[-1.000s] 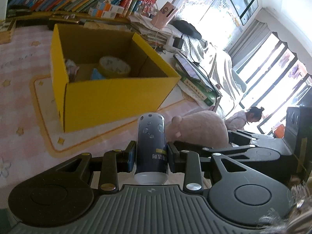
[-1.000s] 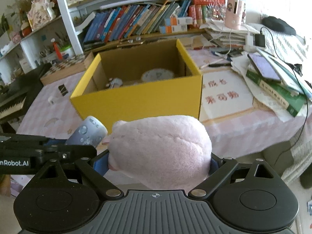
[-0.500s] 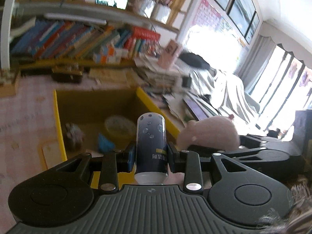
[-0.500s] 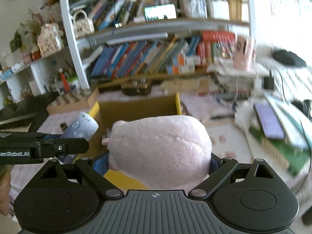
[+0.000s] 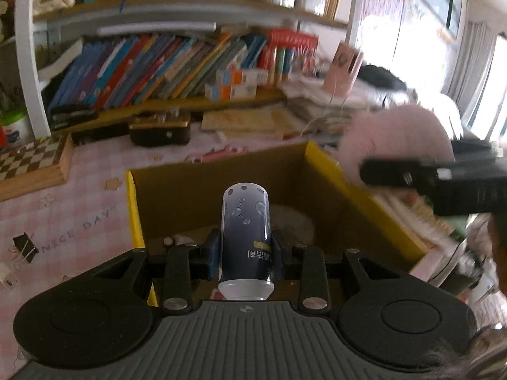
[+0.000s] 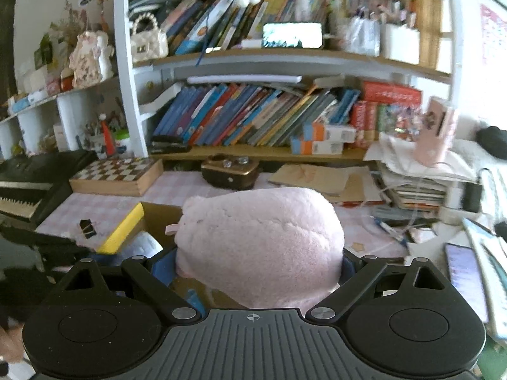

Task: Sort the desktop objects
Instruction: 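Lower the pink pig and spray bottle into the yellow box, opening both grippers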

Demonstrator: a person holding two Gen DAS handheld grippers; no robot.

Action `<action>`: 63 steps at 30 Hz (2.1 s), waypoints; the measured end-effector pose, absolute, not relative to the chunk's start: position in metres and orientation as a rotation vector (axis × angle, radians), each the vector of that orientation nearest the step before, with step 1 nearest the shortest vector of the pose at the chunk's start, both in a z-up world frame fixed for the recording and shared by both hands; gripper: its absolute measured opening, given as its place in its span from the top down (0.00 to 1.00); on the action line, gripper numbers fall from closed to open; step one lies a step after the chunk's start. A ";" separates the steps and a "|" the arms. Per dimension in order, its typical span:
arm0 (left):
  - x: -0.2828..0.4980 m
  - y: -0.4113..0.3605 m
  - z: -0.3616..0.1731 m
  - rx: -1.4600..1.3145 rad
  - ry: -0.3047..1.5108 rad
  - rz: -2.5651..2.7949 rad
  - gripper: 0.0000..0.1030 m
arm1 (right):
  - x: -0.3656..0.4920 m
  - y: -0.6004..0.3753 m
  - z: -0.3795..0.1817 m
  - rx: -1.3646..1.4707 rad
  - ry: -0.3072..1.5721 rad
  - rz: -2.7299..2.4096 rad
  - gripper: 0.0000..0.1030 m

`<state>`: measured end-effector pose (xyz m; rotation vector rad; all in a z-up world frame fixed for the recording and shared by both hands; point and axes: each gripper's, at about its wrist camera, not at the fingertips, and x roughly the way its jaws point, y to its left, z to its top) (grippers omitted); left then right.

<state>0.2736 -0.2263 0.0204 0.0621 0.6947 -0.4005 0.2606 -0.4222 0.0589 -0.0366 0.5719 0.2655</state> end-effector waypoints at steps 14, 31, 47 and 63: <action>0.288 -0.250 -0.025 0.189 0.818 -0.398 0.71 | 0.336 -0.360 0.016 -0.112 0.820 0.444 0.08; 0.282 -0.251 -0.026 0.166 0.811 -0.380 0.71 | 0.375 -0.331 -0.024 -0.100 1.025 0.479 0.04; 0.251 -0.245 0.017 0.154 0.623 -0.362 0.19 | 0.334 -0.361 0.044 -0.035 0.743 0.473 0.02; 0.189 -0.182 0.065 0.015 0.459 -0.181 0.05 | 0.258 -0.413 0.067 0.069 0.545 0.284 0.02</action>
